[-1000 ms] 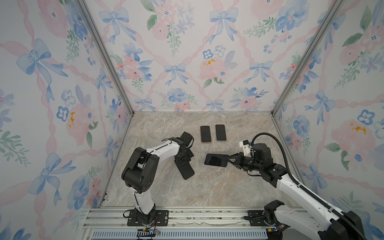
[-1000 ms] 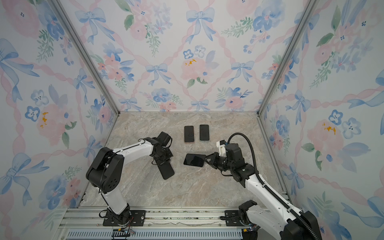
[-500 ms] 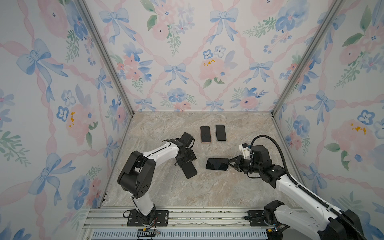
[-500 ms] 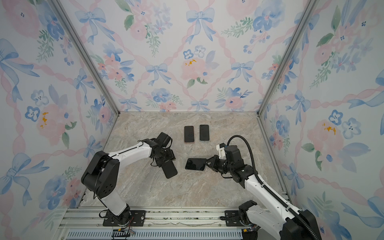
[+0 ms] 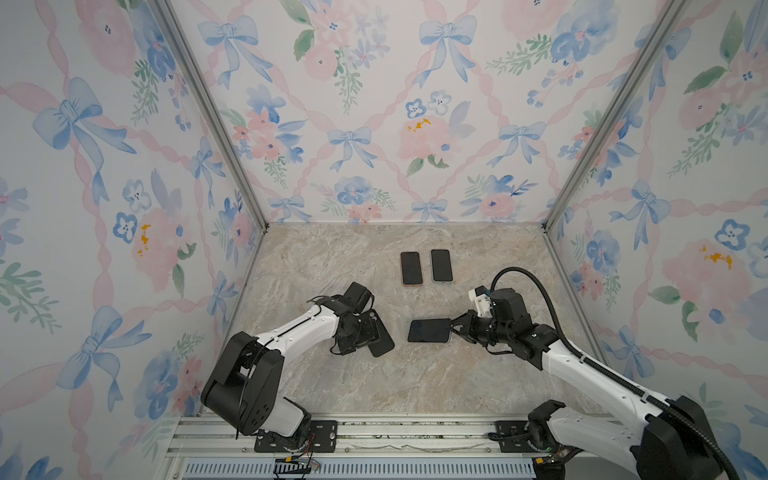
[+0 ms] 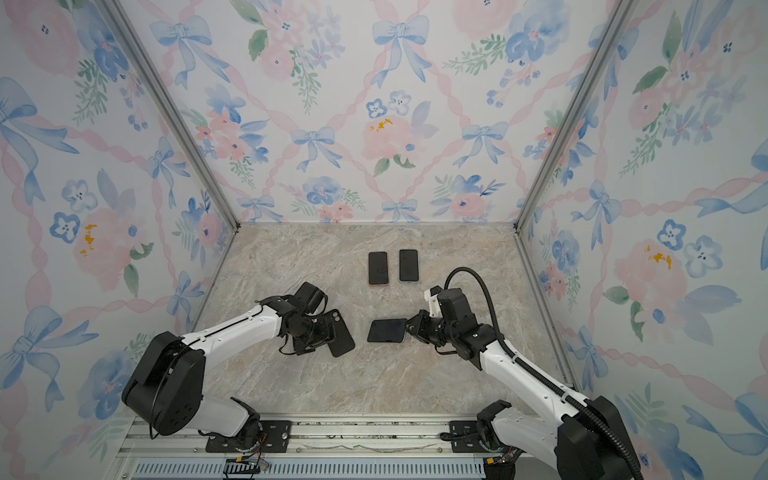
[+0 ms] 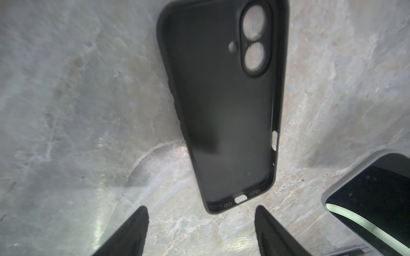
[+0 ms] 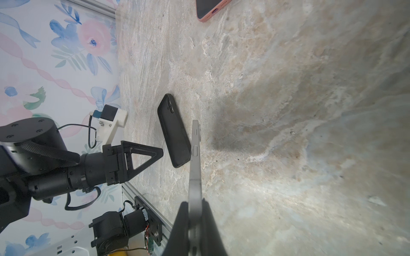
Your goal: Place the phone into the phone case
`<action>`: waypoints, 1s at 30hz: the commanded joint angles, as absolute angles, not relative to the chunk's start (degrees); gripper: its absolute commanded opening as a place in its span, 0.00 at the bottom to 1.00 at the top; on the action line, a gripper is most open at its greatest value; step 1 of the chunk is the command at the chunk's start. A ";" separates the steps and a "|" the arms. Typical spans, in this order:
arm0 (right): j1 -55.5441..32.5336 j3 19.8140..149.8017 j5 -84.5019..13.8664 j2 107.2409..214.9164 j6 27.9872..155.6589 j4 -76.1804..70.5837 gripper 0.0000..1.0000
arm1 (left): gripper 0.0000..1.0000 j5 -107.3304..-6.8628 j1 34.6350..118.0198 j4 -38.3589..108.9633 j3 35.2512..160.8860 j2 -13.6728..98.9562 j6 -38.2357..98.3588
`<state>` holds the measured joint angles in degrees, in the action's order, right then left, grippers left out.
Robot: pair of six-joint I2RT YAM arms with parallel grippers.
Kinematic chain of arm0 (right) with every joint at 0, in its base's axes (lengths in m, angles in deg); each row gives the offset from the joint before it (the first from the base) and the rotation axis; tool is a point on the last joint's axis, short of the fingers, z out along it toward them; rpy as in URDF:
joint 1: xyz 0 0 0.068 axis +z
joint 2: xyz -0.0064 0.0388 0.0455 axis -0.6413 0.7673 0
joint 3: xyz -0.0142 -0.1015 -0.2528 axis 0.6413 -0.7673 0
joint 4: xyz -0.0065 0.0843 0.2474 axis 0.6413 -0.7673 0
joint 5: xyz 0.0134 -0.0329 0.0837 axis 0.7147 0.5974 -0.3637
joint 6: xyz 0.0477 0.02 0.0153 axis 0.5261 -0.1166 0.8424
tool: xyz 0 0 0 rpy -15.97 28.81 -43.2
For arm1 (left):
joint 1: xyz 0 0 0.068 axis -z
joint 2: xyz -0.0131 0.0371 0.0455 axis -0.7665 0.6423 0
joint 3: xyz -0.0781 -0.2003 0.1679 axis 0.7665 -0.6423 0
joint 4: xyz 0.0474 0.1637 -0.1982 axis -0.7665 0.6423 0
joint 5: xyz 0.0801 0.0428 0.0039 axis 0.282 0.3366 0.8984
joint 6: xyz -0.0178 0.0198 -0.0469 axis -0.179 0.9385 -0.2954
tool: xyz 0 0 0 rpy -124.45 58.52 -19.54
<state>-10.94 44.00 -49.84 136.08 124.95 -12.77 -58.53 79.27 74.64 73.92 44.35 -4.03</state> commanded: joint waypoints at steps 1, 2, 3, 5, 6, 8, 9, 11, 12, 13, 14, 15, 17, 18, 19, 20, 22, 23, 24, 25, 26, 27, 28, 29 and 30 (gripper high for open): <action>-10.43 47.43 -49.26 136.83 123.52 -10.95 0.00 | 0.77 -62.22 79.48 70.42 72.36 45.12 -2.33; -10.30 47.54 -49.26 137.23 123.56 -10.69 0.00 | 0.76 -63.54 79.48 68.95 71.89 45.57 -2.50; -10.33 47.73 -49.33 137.54 123.58 -10.65 0.00 | 0.76 -64.42 79.55 67.96 71.51 46.02 -2.59; -10.21 48.12 -49.45 138.19 123.52 -10.61 0.00 | 0.76 -65.79 79.66 66.05 70.94 46.71 -2.98; -10.18 48.23 -49.35 138.25 123.44 -10.70 0.00 | 0.76 -66.13 79.73 65.58 70.81 46.97 -3.03; -10.18 48.50 -49.19 138.36 123.28 -10.99 0.00 | 0.75 -66.50 79.96 64.89 70.47 47.39 -3.49; -10.23 48.60 -48.97 138.30 123.17 -11.14 0.00 | 0.74 -66.75 80.13 64.58 70.32 47.42 -3.67; -10.32 48.78 -48.65 138.36 122.83 -11.61 0.00 | 0.75 -67.27 80.60 63.86 70.15 47.80 -4.03; -10.40 48.78 -48.56 138.39 122.75 -11.62 0.00 | 0.75 -67.48 80.87 63.65 70.19 47.93 -4.07; -10.67 48.77 -48.48 138.49 122.58 -11.72 0.00 | 0.76 -67.57 81.27 63.31 70.32 48.20 -4.13; -10.94 48.77 -48.56 138.61 122.52 -11.80 0.00 | 0.76 -67.75 81.62 62.99 70.41 48.52 -4.28; -11.20 48.77 -48.63 138.68 122.39 -11.91 0.00 | 0.76 -67.93 81.93 62.76 70.53 48.85 -4.41; -11.73 49.12 -48.61 138.66 121.87 -12.54 0.00 | 0.76 -68.31 82.68 61.99 70.84 49.72 -4.65; -11.91 49.42 -48.20 138.44 121.42 -13.32 0.00 | 0.76 -68.42 82.98 61.62 70.96 50.13 -4.83; -11.93 49.72 -47.83 138.32 120.95 -13.92 0.00 | 0.76 -68.59 83.31 61.29 71.14 50.40 -4.92; -12.09 49.91 -47.55 138.10 120.63 -14.34 0.00 | 0.76 -68.56 83.69 61.06 71.50 50.87 -5.01; -12.37 49.93 -47.41 137.88 120.37 -14.65 0.00 | 0.76 -68.66 84.09 60.61 72.19 51.63 -5.19; -12.59 49.78 -47.44 137.80 120.36 -14.72 0.00 | 0.76 -68.64 84.29 60.42 72.59 52.01 -5.27; -12.73 49.66 -47.58 137.77 120.28 -14.81 0.00 | 0.76 -68.64 84.48 60.23 73.13 52.46 -5.36; -12.79 49.48 -47.63 137.64 120.28 -14.81 0.00 | 0.76 -68.71 84.73 60.09 73.65 52.96 -5.37; -12.82 49.24 -47.52 137.46 120.18 -14.83 0.00 | 0.76 -68.67 84.97 60.00 74.32 53.50 -5.36; -12.85 49.13 -47.42 137.22 120.01 -14.95 0.00 | 0.76 -68.64 85.21 59.84 75.02 54.11 -5.45; -12.84 49.04 -47.20 136.93 119.76 -15.07 0.00 | 0.76 -68.73 85.50 59.65 75.62 54.69 -5.45; -12.84 48.95 -47.02 136.53 119.56 -15.26 0.00 | 0.76 -68.73 85.78 59.58 76.34 55.48 -5.36; -12.85 48.93 -46.74 136.11 119.32 -15.71 0.00 | 0.75 -68.88 86.05 59.48 76.96 56.19 -5.44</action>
